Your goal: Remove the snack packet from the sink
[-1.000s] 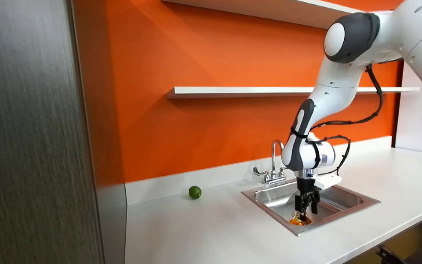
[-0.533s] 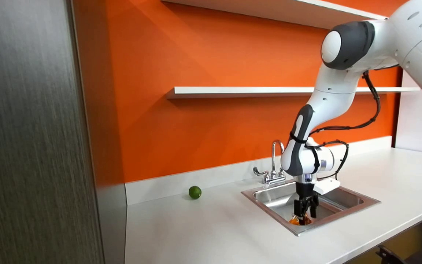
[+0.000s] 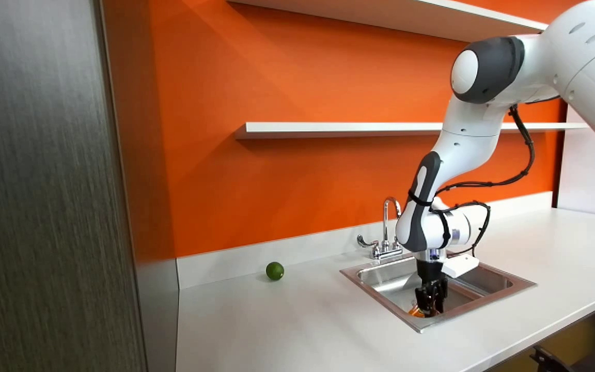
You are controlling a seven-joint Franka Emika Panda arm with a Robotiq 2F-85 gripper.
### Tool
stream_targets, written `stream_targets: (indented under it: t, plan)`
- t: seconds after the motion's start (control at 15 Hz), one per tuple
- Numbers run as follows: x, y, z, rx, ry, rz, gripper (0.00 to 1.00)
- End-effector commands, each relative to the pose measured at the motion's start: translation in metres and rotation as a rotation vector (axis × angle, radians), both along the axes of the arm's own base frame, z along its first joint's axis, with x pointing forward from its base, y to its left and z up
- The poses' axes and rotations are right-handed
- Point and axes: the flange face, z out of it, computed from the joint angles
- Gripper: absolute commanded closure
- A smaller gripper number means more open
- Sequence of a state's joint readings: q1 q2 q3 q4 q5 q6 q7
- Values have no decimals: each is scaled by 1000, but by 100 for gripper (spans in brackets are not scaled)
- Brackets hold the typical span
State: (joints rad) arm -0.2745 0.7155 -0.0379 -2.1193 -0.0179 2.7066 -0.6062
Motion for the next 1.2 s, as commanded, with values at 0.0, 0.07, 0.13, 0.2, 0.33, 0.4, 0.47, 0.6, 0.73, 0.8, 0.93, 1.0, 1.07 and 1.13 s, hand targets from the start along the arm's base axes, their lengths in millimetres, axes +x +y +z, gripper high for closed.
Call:
stream_targets:
  t: [0.0, 0.07, 0.13, 0.2, 0.33, 0.4, 0.47, 0.6, 0.73, 0.8, 0.93, 1.0, 1.07, 1.13]
  plan:
    - [5, -4, 0, -1, -17, 12, 65]
    - [5, -4, 1, -2, -18, 12, 74]
    - [5, -5, 1, -4, -19, 13, 81]
    - [6, -5, 2, -4, -21, 14, 89]
    - [6, -5, 3, -5, -24, 11, 100]
    - [6, -6, 3, -5, -25, 10, 100]
    - [6, -6, 3, -4, -26, 8, 100]
    - [6, -6, 6, -5, -29, 2, 100]
    - [8, -5, 12, -3, -38, -8, 100]
    - [9, -4, 17, -3, -44, -12, 100]
    - [11, -1, 27, -4, -55, -13, 100]
    - [12, 1, 33, -8, -61, -9, 100]
    - [14, 2, 40, -9, -69, -8, 100]
    - [15, 4, 47, -11, -77, -7, 100]
